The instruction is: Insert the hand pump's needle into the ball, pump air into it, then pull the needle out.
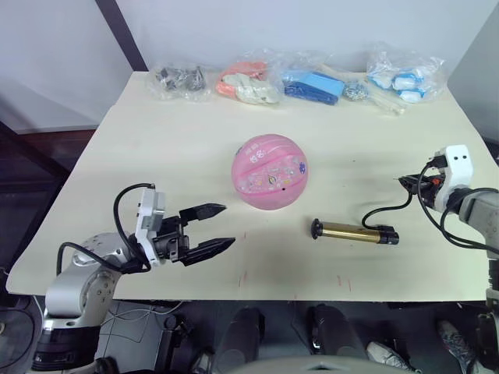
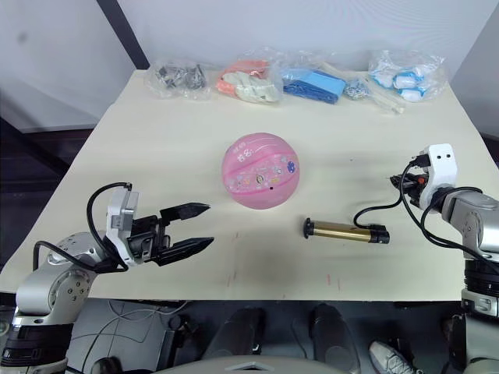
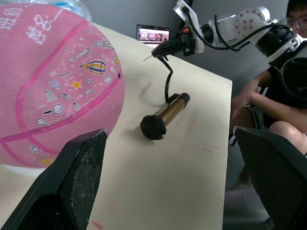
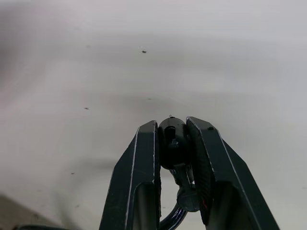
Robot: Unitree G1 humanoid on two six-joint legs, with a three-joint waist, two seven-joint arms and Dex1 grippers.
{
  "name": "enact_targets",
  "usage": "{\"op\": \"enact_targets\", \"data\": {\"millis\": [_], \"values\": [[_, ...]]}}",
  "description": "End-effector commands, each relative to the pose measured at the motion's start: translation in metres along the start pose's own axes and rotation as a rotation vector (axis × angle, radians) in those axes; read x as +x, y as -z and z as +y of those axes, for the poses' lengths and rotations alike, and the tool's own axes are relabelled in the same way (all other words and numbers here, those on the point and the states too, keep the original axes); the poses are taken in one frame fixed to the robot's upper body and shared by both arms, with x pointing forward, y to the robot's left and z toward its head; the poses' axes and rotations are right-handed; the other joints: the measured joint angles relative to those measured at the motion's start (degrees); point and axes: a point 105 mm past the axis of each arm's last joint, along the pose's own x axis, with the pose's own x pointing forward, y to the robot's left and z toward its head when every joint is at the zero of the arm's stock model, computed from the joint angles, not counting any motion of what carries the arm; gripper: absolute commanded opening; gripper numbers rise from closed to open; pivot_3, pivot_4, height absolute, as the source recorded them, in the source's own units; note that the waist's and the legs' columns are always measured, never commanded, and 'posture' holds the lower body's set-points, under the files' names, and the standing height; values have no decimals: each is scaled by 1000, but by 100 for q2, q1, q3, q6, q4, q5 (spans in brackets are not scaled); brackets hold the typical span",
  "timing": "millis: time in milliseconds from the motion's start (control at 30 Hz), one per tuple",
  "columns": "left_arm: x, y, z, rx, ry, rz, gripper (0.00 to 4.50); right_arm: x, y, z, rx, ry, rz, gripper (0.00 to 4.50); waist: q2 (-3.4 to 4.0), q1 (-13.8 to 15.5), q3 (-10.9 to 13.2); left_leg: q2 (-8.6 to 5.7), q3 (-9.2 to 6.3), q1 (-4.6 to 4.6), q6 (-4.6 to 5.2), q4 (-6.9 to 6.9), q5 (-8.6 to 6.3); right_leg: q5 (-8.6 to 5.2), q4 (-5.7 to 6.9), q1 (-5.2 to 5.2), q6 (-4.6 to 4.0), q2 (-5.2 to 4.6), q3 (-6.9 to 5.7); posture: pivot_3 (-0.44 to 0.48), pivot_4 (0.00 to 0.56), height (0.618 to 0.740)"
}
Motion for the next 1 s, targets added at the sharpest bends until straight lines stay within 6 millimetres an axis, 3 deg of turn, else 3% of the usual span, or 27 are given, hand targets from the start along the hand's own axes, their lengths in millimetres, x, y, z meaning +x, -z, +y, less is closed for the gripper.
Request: {"op": "enact_targets", "data": {"millis": [33, 167, 267, 433, 567, 767, 1000], "values": [[2, -4, 0, 29, 5, -9, 4500, 0, -3, 7, 23, -41, -29, 850, 0, 0, 0, 0, 0, 0, 0, 0, 0, 0, 1, 0, 0, 1, 0, 0, 150, 740], [6, -5, 2, 25, 16, -18, 4500, -4, -7, 8, 68, -51, -74, 2762, 0, 7, 0, 0, 1, 0, 1, 1, -1, 0, 1, 0, 0, 2, 0, 0, 150, 740], [6, -5, 4, 22, 16, -21, 4500, -18, -22, 10, 73, -57, -142, 4343, 5, 20, 3, -1, -2, -3, 1, 2, -1, 1, 2, -1, 0, 2, 0, 0, 150, 740], [6, -6, 8, 14, 16, -22, 4500, -53, -38, 23, 50, -90, -252, 4435, 8, 19, 4, 0, -3, -12, 2, 1, -1, 1, 1, -11, 0, 3, -1, 0, 150, 740], [5, -5, 10, 3, 11, -21, 4500, -67, -39, 31, 20, -116, -286, 4435, 8, 9, 4, 1, 5, -10, 3, 1, -2, 1, 3, -11, 1, 3, 5, 0, 150, 740], [1, -2, 16, 5, -43, -6, 4500, -100, -40, 54, -176, -170, -419, 4435, 9, 19, 4, 2, 8, -5, 7, 2, -4, 1, 7, -10, 2, 9, 8, 0, 150, 740], [-18, 11, 18, -47, -125, 38, 4500, -133, -9, 56, -261, -222, -298, 4435, 9, 20, 4, 7, 15, 1, 8, 5, -5, 1, 6, -5, 2, 10, 15, 0, 150, 740]]}}
